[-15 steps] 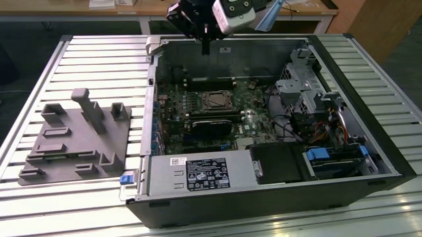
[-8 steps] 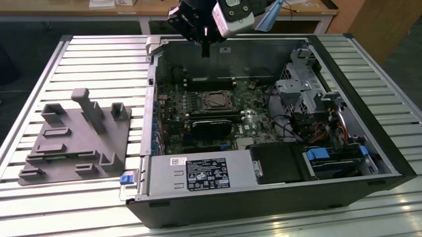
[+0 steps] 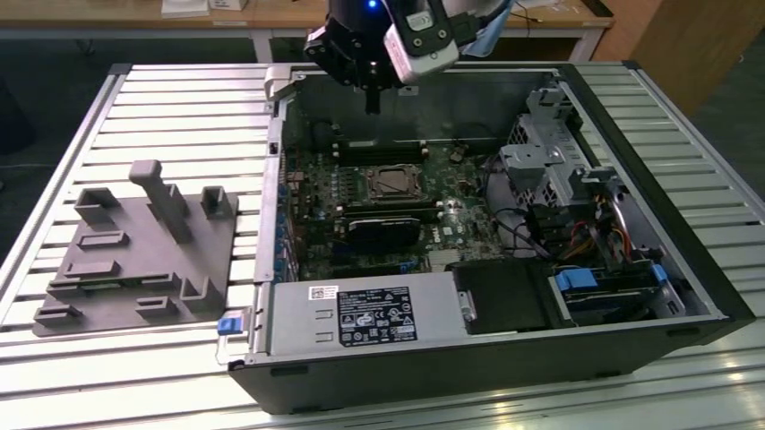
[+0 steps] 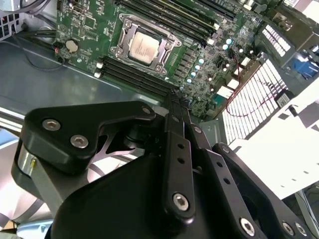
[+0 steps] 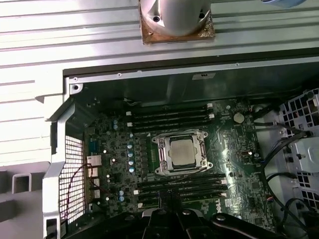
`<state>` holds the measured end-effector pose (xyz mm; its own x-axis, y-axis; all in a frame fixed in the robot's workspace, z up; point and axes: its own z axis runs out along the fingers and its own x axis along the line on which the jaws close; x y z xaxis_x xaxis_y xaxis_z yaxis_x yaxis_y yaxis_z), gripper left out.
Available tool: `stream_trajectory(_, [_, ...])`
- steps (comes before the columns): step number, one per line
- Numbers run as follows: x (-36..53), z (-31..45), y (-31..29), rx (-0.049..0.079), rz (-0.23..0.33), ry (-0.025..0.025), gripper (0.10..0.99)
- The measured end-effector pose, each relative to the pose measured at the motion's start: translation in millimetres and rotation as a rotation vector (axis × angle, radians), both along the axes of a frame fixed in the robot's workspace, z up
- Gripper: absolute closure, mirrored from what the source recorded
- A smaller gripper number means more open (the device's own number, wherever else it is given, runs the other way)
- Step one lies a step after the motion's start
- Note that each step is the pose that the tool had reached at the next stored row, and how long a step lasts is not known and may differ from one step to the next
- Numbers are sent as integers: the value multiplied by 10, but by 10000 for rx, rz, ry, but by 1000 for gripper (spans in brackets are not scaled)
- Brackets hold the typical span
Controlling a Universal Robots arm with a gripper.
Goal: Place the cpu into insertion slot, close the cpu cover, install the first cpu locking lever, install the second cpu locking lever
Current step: 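Install the second cpu locking lever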
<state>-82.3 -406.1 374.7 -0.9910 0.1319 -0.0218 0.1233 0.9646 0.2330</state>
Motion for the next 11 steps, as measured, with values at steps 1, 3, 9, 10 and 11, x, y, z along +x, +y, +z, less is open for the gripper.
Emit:
stream_trajectory(1, [1,-18,0,0,0,0,980])
stream_trajectory(3, [2,-54,0,-1,0,1,980])
stream_trajectory(9, [8,-164,0,2,0,6,980])
stream_trajectory(10, [10,-182,0,2,0,7,980])
stream_trajectory(11, [11,-200,0,2,0,9,980])
